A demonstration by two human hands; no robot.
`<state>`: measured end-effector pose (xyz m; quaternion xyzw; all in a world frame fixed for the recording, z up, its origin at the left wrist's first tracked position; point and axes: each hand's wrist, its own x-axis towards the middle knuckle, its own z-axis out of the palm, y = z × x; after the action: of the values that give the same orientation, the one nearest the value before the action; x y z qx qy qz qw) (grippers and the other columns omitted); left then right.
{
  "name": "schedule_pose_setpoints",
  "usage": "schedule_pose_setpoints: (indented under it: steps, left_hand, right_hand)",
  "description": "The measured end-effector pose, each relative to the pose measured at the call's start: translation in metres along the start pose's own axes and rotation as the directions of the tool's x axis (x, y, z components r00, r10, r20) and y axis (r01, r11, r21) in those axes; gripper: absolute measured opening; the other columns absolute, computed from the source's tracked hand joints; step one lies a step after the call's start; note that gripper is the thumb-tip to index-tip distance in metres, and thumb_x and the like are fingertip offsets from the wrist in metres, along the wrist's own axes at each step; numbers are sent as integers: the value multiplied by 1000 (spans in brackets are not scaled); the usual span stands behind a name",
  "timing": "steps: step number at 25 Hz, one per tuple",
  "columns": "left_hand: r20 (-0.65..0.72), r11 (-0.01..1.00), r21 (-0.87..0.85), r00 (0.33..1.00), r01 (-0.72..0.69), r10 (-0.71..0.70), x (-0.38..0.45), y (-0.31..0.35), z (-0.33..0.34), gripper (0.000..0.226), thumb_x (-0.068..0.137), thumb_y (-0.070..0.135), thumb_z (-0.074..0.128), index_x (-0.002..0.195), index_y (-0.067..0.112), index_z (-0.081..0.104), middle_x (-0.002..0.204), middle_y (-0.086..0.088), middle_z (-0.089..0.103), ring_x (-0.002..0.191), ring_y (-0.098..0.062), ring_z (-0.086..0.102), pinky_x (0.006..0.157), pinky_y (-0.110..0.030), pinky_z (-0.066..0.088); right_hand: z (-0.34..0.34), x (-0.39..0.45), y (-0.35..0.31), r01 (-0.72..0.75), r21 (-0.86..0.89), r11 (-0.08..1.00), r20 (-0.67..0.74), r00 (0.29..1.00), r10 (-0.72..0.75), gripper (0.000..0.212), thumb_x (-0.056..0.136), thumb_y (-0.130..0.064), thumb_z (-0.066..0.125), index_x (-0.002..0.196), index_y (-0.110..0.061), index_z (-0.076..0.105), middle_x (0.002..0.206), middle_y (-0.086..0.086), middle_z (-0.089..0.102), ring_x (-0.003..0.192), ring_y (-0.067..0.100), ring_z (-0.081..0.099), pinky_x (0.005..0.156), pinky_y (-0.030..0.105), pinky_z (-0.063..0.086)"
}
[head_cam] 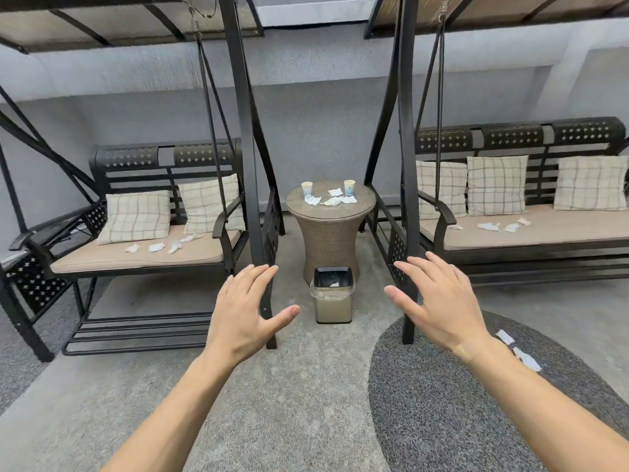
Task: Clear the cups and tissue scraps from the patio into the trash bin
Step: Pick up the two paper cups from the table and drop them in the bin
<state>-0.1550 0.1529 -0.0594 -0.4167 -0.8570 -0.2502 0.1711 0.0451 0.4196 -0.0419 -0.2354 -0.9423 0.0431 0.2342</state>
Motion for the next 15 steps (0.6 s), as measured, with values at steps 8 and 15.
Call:
schedule_pose_setpoints:
  steps: [8,15]
  left_hand:
    - [80,996,54,994,70,-74,136,-10,88,87,78,84,31,143,28,45,148,7,46,143,-14,31,120,-44,18]
    - [76,998,54,996,46,-50,252,-75,143,85,77,84,36,141,30,46,145,11,48,142,-12,32,119,-45,22]
  right_hand:
    - [59,149,75,34,-12,999,93,995,-32,72,86,-78,13,139,-40,45,148,-12,44,145,15,22,117,47,19]
    - [129,289,75,106,-41,994,78,992,-102,68,88,-74,18,132,-36,53,135,-13,56,141,16,32,115,48,22]
